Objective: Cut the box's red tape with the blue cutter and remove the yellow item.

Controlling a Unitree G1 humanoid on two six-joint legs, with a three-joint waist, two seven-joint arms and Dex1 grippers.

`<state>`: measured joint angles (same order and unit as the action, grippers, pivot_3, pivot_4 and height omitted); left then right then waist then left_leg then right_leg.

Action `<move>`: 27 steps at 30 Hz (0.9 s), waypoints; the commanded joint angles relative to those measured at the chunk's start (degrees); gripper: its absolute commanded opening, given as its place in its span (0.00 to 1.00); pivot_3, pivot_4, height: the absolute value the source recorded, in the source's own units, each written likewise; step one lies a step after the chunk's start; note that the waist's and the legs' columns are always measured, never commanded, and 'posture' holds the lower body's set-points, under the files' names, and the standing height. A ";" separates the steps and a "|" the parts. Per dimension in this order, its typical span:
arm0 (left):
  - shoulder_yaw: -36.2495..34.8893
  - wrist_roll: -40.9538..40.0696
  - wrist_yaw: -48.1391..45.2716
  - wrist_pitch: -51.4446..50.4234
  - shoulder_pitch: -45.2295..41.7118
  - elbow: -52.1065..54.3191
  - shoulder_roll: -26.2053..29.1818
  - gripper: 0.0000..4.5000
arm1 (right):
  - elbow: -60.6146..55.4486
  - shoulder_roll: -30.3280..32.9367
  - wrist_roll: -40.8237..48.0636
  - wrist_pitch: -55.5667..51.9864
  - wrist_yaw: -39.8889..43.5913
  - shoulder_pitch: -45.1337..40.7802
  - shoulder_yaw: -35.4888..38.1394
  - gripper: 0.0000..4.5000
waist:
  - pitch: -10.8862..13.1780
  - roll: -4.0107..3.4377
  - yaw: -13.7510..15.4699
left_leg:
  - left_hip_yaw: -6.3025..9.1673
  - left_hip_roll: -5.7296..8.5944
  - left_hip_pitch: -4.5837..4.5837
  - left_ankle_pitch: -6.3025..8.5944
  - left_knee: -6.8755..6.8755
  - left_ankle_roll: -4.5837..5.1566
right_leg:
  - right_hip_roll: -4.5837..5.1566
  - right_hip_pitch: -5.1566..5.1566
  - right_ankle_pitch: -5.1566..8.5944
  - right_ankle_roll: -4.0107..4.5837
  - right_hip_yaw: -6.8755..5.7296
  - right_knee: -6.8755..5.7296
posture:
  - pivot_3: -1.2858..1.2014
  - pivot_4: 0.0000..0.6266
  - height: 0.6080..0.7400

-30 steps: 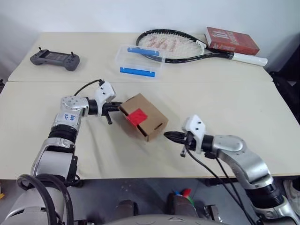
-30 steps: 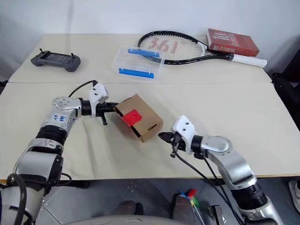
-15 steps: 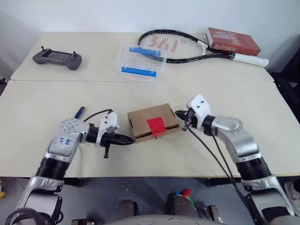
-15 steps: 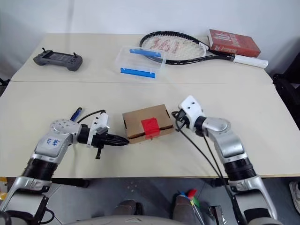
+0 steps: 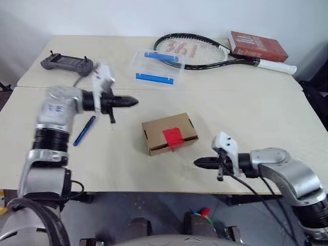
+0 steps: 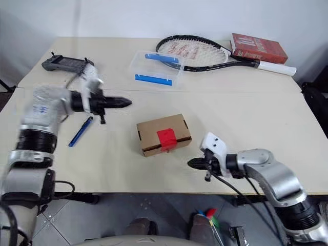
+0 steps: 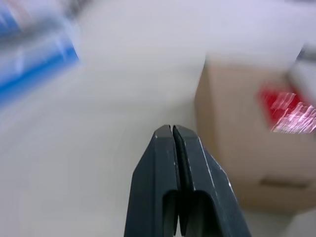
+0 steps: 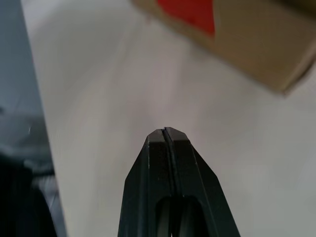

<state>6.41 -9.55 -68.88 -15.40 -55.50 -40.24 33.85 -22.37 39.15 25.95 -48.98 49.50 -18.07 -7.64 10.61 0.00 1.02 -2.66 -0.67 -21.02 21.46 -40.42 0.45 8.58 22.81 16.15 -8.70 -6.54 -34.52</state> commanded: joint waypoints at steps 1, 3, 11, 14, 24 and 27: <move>2.48 3.06 -2.21 5.09 -1.14 -5.36 -1.98 0.01 | -0.35 -3.22 -1.81 -0.40 -5.43 -2.31 -0.74 0.00 | 0.02 0.03 0.04 | 0.00 0.00 -0.13 0.00 -0.07 0.00 | 0.00 0.13 0.00 0.00 0.00 -0.04 | 0.52 0.24 1.00; 4.04 3.44 -5.31 4.31 -0.23 -4.86 -2.81 0.01 | 2.35 -5.42 -3.74 0.76 -8.27 -4.72 -0.81 0.00 | 0.03 0.06 0.00 | -0.01 0.00 -0.35 0.00 -0.11 0.00 | 0.00 0.41 0.00 0.00 0.00 -0.15 | 0.52 0.24 1.00; 5.30 -0.70 -9.53 -7.28 11.46 16.63 -2.85 0.01 | 13.84 -4.36 -7.73 6.57 -6.95 -12.92 0.17 0.00 | 0.02 0.04 -1.11 | -0.06 -0.02 -0.43 0.01 -0.03 0.01 | 0.04 0.61 0.00 0.00 0.01 -0.28 | 0.52 0.24 1.00; 6.00 -1.38 -5.37 -12.38 15.33 23.86 -5.74 0.01 | 18.37 -2.60 -8.27 9.54 -3.63 -15.29 0.08 0.00 | 0.02 0.04 -1.04 | -0.04 -0.01 -0.43 0.01 -0.06 0.01 | 0.05 0.60 0.00 0.00 0.01 -0.29 | 0.52 0.24 1.00; 8.14 -1.43 7.20 -22.01 19.08 34.11 -14.72 0.01 | 36.57 -4.48 -10.86 22.24 6.90 -23.21 -1.18 0.00 | 0.02 0.04 -1.26 | -0.13 -0.05 -0.41 0.01 -0.50 0.02 | 0.05 0.58 -0.02 0.03 0.20 -0.59 | 0.52 0.24 1.00; 8.27 -1.79 8.12 -22.90 19.86 35.60 -14.62 0.01 | 41.72 -5.68 -12.24 25.83 8.36 -24.97 -1.08 0.00 | 0.02 0.04 -1.29 | -0.16 -0.06 -0.39 0.01 -0.53 0.01 | 0.05 0.58 -0.02 0.04 0.24 -0.62 | 0.52 0.24 1.00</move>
<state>14.54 -10.04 -61.22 -37.95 -36.11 -7.18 19.10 18.21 33.70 14.11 -25.89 56.72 -41.65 -9.10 10.63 0.04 -0.27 -2.83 -0.73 -21.41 21.46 -40.94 0.46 8.63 23.39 16.12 -8.67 -6.30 -35.14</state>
